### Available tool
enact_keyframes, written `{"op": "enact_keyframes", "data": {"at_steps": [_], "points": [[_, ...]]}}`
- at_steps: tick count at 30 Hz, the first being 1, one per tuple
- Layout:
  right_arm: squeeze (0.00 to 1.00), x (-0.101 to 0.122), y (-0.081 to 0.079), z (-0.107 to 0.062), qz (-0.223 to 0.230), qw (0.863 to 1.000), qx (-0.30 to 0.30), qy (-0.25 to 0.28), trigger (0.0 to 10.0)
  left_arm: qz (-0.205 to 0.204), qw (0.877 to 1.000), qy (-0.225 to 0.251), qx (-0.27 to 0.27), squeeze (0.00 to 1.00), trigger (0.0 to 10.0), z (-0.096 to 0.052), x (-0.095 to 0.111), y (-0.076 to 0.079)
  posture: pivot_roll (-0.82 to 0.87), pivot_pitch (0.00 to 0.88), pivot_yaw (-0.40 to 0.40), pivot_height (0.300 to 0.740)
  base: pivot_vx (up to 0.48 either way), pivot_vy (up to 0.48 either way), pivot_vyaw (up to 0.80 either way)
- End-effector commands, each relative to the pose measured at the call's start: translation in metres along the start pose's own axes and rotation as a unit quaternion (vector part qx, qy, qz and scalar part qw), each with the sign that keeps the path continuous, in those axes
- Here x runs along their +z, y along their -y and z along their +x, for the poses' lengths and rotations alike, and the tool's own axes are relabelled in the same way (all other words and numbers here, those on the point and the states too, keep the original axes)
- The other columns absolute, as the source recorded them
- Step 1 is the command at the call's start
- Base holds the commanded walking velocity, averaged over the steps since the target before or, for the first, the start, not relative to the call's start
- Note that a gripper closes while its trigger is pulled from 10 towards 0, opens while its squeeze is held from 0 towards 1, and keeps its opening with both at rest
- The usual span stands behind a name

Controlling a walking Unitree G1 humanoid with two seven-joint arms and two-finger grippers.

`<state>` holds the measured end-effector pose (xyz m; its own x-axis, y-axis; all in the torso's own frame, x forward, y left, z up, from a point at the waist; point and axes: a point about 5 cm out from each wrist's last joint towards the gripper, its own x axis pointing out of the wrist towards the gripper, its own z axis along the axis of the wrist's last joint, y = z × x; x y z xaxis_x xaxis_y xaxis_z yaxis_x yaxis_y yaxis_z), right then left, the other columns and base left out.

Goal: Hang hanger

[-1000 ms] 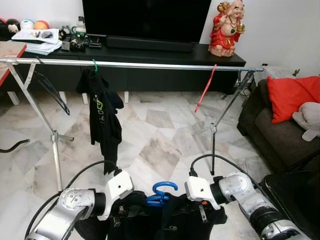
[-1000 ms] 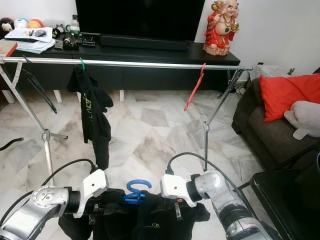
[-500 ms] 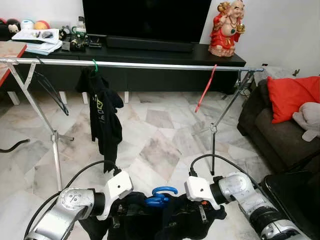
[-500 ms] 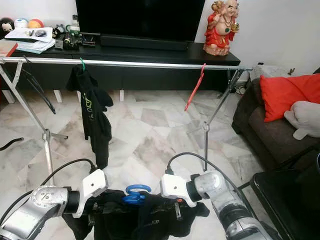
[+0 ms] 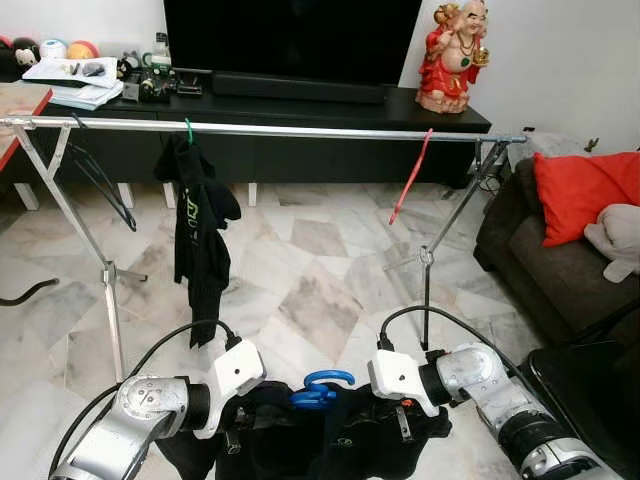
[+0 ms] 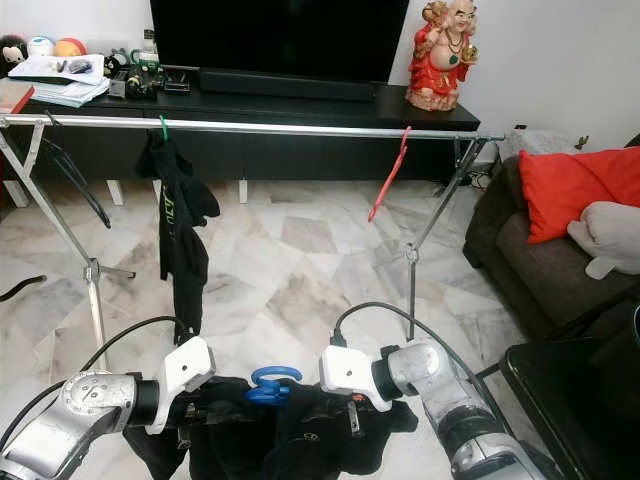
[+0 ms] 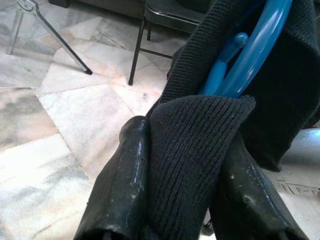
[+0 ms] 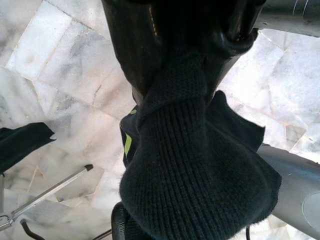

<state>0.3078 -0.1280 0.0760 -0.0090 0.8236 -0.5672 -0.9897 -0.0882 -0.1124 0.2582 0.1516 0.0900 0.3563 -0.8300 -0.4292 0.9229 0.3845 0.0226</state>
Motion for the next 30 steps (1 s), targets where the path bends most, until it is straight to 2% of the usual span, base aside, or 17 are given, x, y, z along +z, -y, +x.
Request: {"op": "enact_keyframes", "data": {"at_steps": [1, 2, 3, 4, 16, 24, 30], "points": [[0.0, 0.013, 0.009, -0.001, -0.024, 0.999, -0.014, 0.02, 10.0, 0.009, 1.0, 0.014, -0.016, 0.13, 0.0, 0.006, 0.004, 0.006, 0.16, 0.044, -0.153, 0.74, 0.0, 0.0, 0.0], [0.07, 0.013, 0.009, -0.001, -0.022, 0.999, -0.016, 0.019, 10.0, 0.01, 1.0, 0.011, -0.016, 0.13, 0.0, 0.005, 0.002, 0.006, 0.16, 0.042, -0.15, 0.74, 0.0, 0.0, 0.0], [0.07, 0.012, 0.008, 0.0, -0.021, 0.999, -0.017, 0.018, 10.0, 0.01, 1.0, 0.009, -0.016, 0.13, 0.0, 0.004, 0.001, 0.006, 0.16, 0.038, -0.145, 0.74, 0.0, 0.0, 0.0], [1.0, 0.011, 0.009, 0.0, -0.017, 1.0, -0.02, 0.017, 10.0, 0.01, 1.0, 0.008, -0.015, 0.13, 0.0, 0.003, 0.001, 0.006, 0.16, 0.032, -0.143, 0.74, 0.0, 0.0, 0.0], [1.0, 0.01, 0.007, 0.0, -0.015, 1.0, -0.005, 0.007, 10.0, 0.013, 1.0, 0.007, -0.005, 0.14, 0.0, -0.001, 0.003, 0.003, 0.17, 0.022, -0.138, 0.74, 0.0, 0.0, 0.0], [1.0, 0.002, 0.004, -0.003, -0.029, 0.999, 0.015, -0.042, 10.0, 0.013, 1.0, -0.008, 0.01, 0.14, 0.0, -0.004, -0.005, 0.003, 0.17, 0.0, -0.142, 0.74, 0.0, 0.0, 0.0], [1.0, 0.002, 0.008, -0.005, -0.045, 0.997, -0.011, -0.058, 10.0, 0.009, 1.0, -0.023, 0.001, 0.15, 0.0, -0.006, -0.011, 0.008, 0.17, 0.0, -0.143, 0.74, 0.0, 0.0, 0.0]]}}
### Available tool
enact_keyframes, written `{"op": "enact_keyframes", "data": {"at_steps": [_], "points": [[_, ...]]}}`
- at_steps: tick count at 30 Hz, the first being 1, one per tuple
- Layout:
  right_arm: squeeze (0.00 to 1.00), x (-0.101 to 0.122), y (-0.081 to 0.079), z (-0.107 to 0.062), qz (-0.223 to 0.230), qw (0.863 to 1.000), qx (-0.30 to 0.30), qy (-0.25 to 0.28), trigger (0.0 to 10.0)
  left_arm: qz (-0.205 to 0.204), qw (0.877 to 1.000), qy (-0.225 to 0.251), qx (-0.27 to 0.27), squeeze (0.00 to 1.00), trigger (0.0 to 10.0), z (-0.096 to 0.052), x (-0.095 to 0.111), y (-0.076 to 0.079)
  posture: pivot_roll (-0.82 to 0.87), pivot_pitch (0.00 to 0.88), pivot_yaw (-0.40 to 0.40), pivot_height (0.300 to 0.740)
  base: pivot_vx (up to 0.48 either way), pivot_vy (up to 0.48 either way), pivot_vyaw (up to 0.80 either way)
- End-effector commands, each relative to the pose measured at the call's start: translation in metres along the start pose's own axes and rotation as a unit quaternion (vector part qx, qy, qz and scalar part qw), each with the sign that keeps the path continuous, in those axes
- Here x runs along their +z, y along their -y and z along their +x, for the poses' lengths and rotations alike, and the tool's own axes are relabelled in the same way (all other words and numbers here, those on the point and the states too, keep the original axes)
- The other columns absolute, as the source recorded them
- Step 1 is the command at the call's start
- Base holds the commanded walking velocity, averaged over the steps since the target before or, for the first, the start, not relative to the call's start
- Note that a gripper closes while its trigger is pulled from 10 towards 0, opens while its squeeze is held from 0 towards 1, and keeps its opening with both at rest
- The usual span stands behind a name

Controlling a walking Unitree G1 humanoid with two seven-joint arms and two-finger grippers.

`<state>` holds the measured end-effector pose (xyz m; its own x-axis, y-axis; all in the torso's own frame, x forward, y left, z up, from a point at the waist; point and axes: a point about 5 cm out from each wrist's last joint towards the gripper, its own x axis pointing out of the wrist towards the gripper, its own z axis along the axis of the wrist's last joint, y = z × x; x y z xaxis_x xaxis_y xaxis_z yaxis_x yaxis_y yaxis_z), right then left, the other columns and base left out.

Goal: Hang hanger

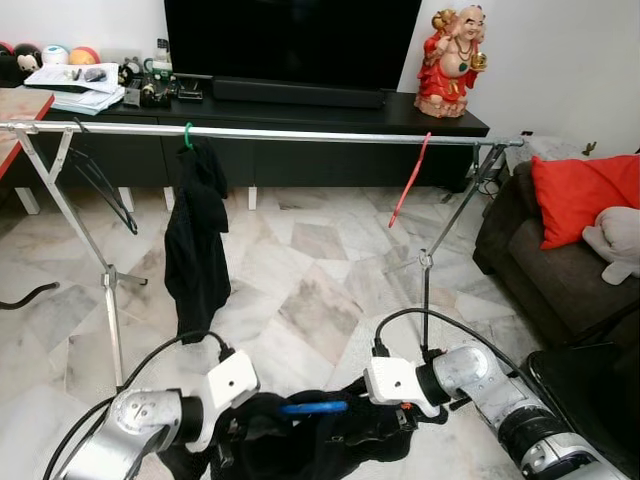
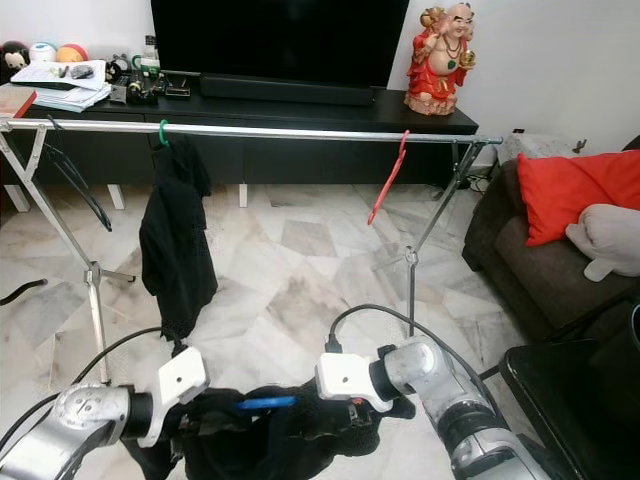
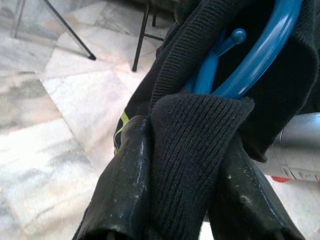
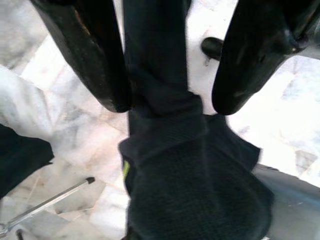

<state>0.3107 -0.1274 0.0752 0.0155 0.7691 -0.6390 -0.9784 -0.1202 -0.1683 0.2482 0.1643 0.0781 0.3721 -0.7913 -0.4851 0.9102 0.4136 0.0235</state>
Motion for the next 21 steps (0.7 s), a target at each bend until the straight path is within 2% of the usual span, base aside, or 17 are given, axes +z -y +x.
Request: {"op": "enact_keyframes", "data": {"at_steps": [1, 8, 9, 10, 15, 17, 21], "points": [[1.0, 0.004, 0.009, -0.006, -0.016, 1.0, -0.022, -0.011, 10.0, 0.021, 1.0, -0.006, -0.014, 0.14, 0.0, 0.002, 0.002, 0.004, 0.17, 0.0, -0.143, 0.74, 0.0, 0.0, 0.0], [1.0, 0.009, 0.017, -0.008, -0.029, 0.998, -0.054, -0.007, 10.0, 0.021, 0.999, -0.027, 0.002, 0.15, 0.0, 0.003, -0.007, 0.003, 0.17, 0.0, -0.146, 0.74, 0.0, 0.0, 0.0], [0.83, 0.01, 0.019, -0.01, -0.031, 0.997, -0.065, -0.006, 10.0, 0.022, 0.999, -0.032, 0.005, 0.15, 0.0, 0.003, -0.009, 0.003, 0.17, 0.0, -0.147, 0.74, 0.0, 0.0, 0.0], [0.0, 0.011, 0.021, -0.011, -0.033, 0.996, -0.081, -0.006, 10.0, 0.02, 0.999, -0.037, 0.008, 0.15, 0.0, 0.003, -0.012, 0.003, 0.17, 0.0, -0.147, 0.74, 0.0, 0.0, 0.0], [0.0, 0.009, 0.027, -0.017, -0.014, 0.992, -0.127, 0.002, 10.0, 0.011, 0.999, -0.045, 0.029, 0.15, 0.0, 0.003, -0.021, 0.003, 0.16, 0.004, -0.148, 0.74, 0.0, 0.0, 0.0], [0.0, 0.006, 0.029, -0.021, 0.006, 0.985, -0.17, 0.014, 10.0, -0.003, 0.998, -0.045, 0.05, 0.15, 0.0, 0.004, -0.029, 0.003, 0.16, 0.004, -0.148, 0.74, 0.0, 0.0, 0.0], [0.0, 0.004, 0.028, -0.021, 0.023, 0.983, -0.177, 0.033, 10.0, -0.009, 0.997, -0.044, 0.056, 0.14, 0.0, 0.005, -0.033, 0.005, 0.16, 0.018, -0.144, 0.74, 0.0, 0.0, 0.0]]}}
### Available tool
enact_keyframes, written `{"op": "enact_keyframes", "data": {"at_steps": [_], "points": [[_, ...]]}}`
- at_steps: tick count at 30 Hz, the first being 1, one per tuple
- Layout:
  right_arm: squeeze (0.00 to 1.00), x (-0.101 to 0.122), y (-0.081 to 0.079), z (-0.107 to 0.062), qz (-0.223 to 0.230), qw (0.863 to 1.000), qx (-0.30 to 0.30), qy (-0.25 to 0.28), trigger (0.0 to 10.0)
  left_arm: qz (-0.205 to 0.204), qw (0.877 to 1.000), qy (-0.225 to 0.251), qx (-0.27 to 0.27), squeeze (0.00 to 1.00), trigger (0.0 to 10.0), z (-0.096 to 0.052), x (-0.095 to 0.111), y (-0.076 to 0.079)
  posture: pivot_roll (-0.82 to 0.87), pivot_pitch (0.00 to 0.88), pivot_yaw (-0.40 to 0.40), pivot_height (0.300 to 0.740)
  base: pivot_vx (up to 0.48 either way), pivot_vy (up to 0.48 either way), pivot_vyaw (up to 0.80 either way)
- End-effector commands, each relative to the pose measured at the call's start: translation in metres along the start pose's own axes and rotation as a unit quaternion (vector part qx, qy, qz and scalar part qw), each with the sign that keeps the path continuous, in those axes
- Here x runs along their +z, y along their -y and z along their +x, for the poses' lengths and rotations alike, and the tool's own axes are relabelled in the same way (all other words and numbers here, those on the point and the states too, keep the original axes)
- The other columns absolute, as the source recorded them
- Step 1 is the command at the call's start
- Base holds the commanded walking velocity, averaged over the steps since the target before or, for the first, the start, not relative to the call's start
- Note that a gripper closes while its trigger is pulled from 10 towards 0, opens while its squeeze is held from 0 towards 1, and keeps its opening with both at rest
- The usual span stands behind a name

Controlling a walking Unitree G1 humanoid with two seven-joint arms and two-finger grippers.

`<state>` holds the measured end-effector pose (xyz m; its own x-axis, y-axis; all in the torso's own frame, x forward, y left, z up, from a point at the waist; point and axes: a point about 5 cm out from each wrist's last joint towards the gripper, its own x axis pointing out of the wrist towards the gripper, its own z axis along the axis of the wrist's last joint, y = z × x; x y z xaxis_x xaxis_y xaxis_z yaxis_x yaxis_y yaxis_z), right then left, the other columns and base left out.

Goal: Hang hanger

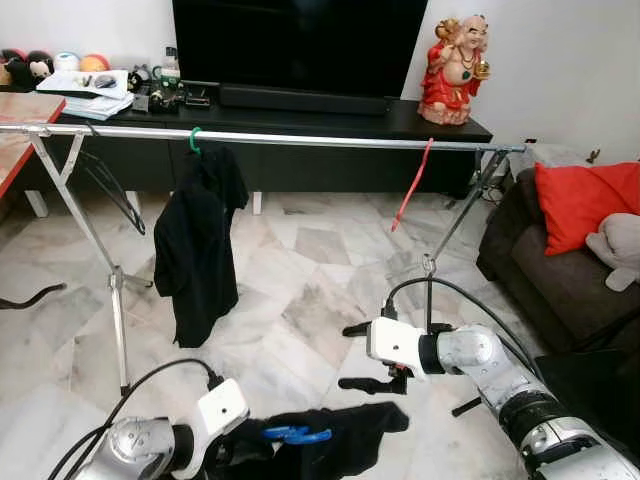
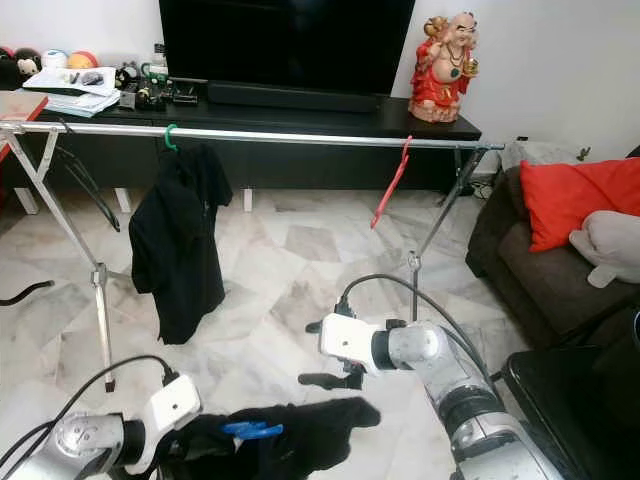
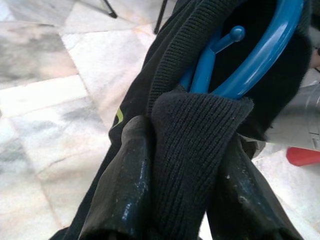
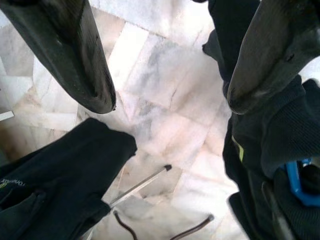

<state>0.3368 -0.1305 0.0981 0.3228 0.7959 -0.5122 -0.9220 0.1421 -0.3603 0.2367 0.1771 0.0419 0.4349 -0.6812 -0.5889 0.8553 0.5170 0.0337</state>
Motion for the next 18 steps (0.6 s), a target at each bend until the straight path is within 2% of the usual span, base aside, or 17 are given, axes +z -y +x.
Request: {"op": "enact_keyframes", "data": {"at_steps": [1, 4, 5, 6, 7, 9, 10, 13, 15, 16, 18], "points": [[0.0, -0.007, 0.001, -0.006, 0.026, 0.999, -0.019, 0.001, 10.0, 0.013, 1.0, 0.022, 0.013, 0.14, 0.0, 0.002, 0.006, -0.002, 0.15, 0.023, -0.146, 0.74, 0.0, 0.0, 0.0], [0.0, -0.016, 0.005, -0.011, 0.061, 0.995, -0.08, -0.007, 10.0, -0.005, 0.996, 0.029, 0.079, 0.14, 0.0, 0.003, 0.002, -0.012, 0.15, 0.025, -0.146, 0.74, 0.0, 0.0, 0.0], [0.0, -0.019, 0.006, -0.012, 0.077, 0.992, -0.103, -0.008, 10.0, -0.01, 0.994, 0.032, 0.1, 0.13, 0.7, 0.003, 0.001, -0.015, 0.15, 0.028, -0.144, 0.74, 0.0, 0.0, 0.0], [0.0, -0.022, 0.006, -0.012, 0.092, 0.987, -0.135, -0.008, 10.0, -0.015, 0.99, 0.033, 0.133, 0.12, 2.0, 0.003, -0.001, -0.02, 0.15, 0.029, -0.143, 0.74, 0.0, 0.0, 0.0], [0.0, -0.032, 0.005, -0.013, 0.138, 0.971, -0.195, -0.017, 10.0, -0.034, 0.98, 0.04, 0.192, 0.0, 9.6, 0.002, -0.004, -0.029, 0.15, 0.029, -0.143, 0.74, 0.0, 0.0, 0.0], [0.0, -0.044, -0.001, -0.013, 0.18, 0.954, -0.238, -0.036, 10.0, -0.051, 0.971, 0.051, 0.23, 0.0, 10.0, 0.0, -0.005, -0.033, 0.15, 0.034, -0.141, 0.74, 0.0, 0.0, 0.0], [0.0, -0.061, -0.012, -0.015, 0.237, 0.925, -0.291, -0.057, 10.0, -0.072, 0.961, 0.062, 0.261, 0.0, 10.0, -0.002, -0.007, -0.035, 0.14, 0.035, -0.139, 0.74, 0.0, 0.0, 0.0], [0.0, -0.09, -0.037, -0.018, 0.356, 0.856, -0.364, -0.09, 10.0, -0.103, 0.942, 0.08, 0.309, 0.0, 10.0, -0.006, -0.012, -0.036, 0.14, 0.041, -0.136, 0.74, 0.0, 0.0, 0.0], [0.0, -0.102, -0.055, -0.018, 0.401, 0.828, -0.378, -0.101, 10.0, -0.126, 0.932, 0.095, 0.326, 0.0, 10.0, -0.007, -0.015, -0.035, 0.14, 0.045, -0.13, 0.74, 0.0, 0.0, 0.0], [0.0, -0.113, -0.074, -0.017, 0.438, 0.798, -0.395, -0.122, 10.0, -0.151, 0.915, 0.109, 0.357, 0.0, 10.0, -0.009, -0.019, -0.035, 0.14, 0.045, -0.128, 0.74, 0.0, 0.0, 0.0], [0.0, -0.124, -0.096, -0.017, 0.479, 0.764, -0.407, -0.145, 10.0, -0.183, 0.902, 0.123, 0.372, 0.0, 10.0, -0.011, -0.023, -0.033, 0.14, 0.042, -0.127, 0.74, 0.0, 0.0, 0.0]]}}
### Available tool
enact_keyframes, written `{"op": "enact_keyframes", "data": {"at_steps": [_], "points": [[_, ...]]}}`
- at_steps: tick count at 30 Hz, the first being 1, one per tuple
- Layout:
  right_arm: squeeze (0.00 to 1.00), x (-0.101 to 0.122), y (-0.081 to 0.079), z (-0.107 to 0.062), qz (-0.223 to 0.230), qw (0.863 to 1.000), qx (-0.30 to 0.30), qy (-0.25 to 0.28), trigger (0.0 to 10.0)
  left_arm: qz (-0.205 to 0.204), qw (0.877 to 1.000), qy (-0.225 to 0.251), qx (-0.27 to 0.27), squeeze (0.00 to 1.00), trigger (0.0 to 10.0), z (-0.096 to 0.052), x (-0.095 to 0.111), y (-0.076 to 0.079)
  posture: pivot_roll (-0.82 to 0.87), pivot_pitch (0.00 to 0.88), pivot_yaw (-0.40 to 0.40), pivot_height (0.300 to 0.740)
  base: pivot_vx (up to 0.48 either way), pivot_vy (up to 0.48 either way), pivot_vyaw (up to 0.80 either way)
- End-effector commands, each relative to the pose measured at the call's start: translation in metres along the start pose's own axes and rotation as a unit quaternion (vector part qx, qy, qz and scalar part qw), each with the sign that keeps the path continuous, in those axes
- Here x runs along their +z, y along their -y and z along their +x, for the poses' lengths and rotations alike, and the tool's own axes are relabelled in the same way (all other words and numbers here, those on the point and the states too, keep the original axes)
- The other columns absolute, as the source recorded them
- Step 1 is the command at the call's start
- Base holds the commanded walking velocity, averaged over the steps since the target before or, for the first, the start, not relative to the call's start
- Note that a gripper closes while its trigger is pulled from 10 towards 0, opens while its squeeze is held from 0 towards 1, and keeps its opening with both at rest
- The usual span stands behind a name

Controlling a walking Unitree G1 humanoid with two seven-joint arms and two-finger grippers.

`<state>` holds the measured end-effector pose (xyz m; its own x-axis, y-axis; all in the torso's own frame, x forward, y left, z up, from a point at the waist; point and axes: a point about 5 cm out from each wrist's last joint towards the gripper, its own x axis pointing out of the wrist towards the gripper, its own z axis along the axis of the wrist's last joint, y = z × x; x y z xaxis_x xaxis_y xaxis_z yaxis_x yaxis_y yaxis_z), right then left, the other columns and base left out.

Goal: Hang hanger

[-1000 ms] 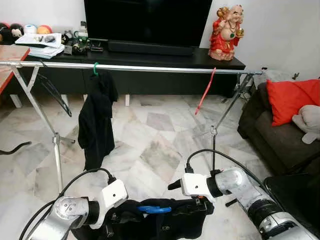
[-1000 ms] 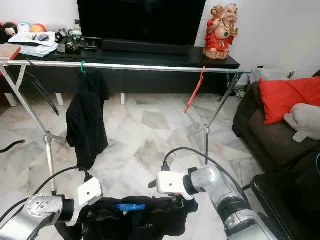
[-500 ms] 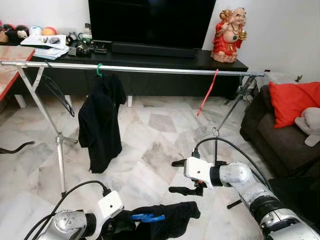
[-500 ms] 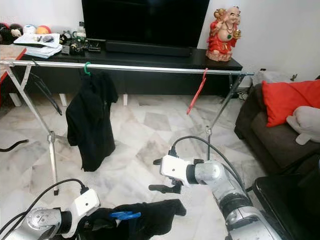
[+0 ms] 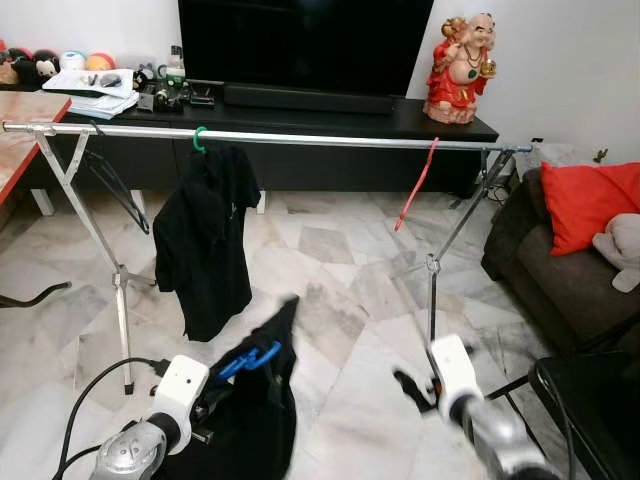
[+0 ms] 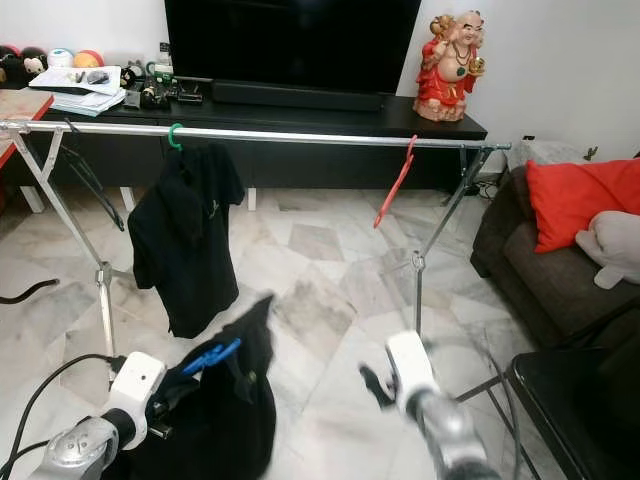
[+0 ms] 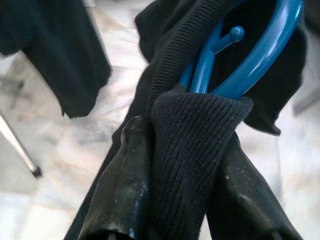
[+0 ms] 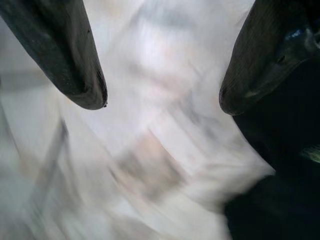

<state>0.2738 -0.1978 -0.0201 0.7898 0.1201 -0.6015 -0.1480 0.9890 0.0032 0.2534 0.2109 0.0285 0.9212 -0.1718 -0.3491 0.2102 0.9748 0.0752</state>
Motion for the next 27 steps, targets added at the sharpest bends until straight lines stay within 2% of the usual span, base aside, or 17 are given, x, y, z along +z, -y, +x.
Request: {"op": "enact_keyframes", "data": {"at_steps": [1, 2, 5, 8, 10, 11, 15, 20, 21, 23, 24, 27], "points": [[0.0, -0.014, 0.005, -0.003, 0.037, 0.998, -0.033, -0.025, 10.0, -0.03, 0.999, 0.019, 0.021, 0.0, 10.0, -0.002, 0.001, -0.003, 0.14, 0.042, -0.127, 0.74, 0.0, 0.0, 0.0], [0.0, -0.031, 0.003, -0.007, 0.039, 0.997, -0.049, -0.052, 10.0, -0.058, 0.997, 0.022, 0.035, 0.0, 10.0, -0.004, -0.001, -0.004, 0.14, 0.043, -0.126, 0.74, 0.0, 0.0, 0.0], [0.0, -0.065, -0.003, -0.017, 0.069, 0.99, -0.069, -0.103, 10.0, -0.092, 0.994, 0.028, 0.053, 0.0, 10.0, -0.007, -0.004, -0.005, 0.14, 0.048, -0.126, 0.74, 0.0, 0.0, 0.0], [0.0, -0.079, -0.008, -0.023, 0.072, 0.987, -0.075, -0.124, 10.0, -0.103, 0.993, 0.021, 0.053, 0.0, 10.0, -0.007, -0.006, -0.004, 0.15, 0.05, -0.126, 0.74, 0.0, 0.0, 0.0], [0.0, -0.088, -0.01, -0.027, 0.091, 0.983, -0.088, -0.132, 10.0, -0.115, 0.992, 0.022, 0.049, 0.0, 10.0, -0.008, -0.007, 0.0, 0.14, 0.05, -0.126, 0.74, 0.0, 0.0, 0.0], [0.0, -0.094, -0.007, -0.03, 0.111, 0.977, -0.117, -0.138, 10.0, -0.098, 0.994, 0.021, 0.039, 0.0, 10.0, -0.009, -0.006, 0.004, 0.14, 0.05, -0.125, 0.74, 0.0, 0.0, 0.0], [0.0, -0.098, -0.003, -0.033, 0.116, 0.973, -0.14, -0.144, 10.0, -0.068, 0.998, 0.012, 0.015, 0.0, 10.0, -0.008, -0.006, 0.012, 0.14, 0.052, -0.118, 0.74, 0.145, 0.0, 0.0], [0.0, -0.094, 0.003, -0.033, 0.134, 0.97, -0.154, -0.136, 10.0, -0.062, 0.998, 0.009, 0.004, 0.0, 10.0, -0.006, -0.005, 0.013, 0.14, 0.055, -0.117, 0.74, 0.323, 0.0, 0.0], [0.0, -0.092, 0.007, -0.033, 0.157, 0.965, -0.167, -0.13, 10.0, -0.071, 0.997, 0.013, 0.008, 0.0, 10.0, -0.005, -0.003, 0.012, 0.14, 0.055, -0.117, 0.74, 0.341, 0.0, -0.77], [0.0, -0.091, 0.008, -0.033, 0.166, 0.963, -0.17, -0.127, 10.0, -0.071, 0.997, 0.013, 0.008, 0.0, 10.0, -0.005, -0.002, 0.012, 0.14, 0.055, -0.117, 0.74, 0.358, 0.0, -0.79], [0.0, -0.09, 0.008, -0.032, 0.149, 0.967, -0.164, -0.126, 10.0, -0.066, 0.998, 0.014, 0.008, 0.0, 10.0, -0.005, -0.002, 0.012, 0.14, 0.055, -0.118, 0.74, 0.364, 0.0, -0.8], [0.0, -0.09, 0.007, -0.031, 0.139, 0.97, -0.155, -0.127, 10.0, -0.061, 0.998, 0.014, 0.01, 0.0, 10.0, -0.004, -0.001, 0.012, 0.14, 0.055, -0.119, 0.74, 0.371, 0.0, -0.27]]}}
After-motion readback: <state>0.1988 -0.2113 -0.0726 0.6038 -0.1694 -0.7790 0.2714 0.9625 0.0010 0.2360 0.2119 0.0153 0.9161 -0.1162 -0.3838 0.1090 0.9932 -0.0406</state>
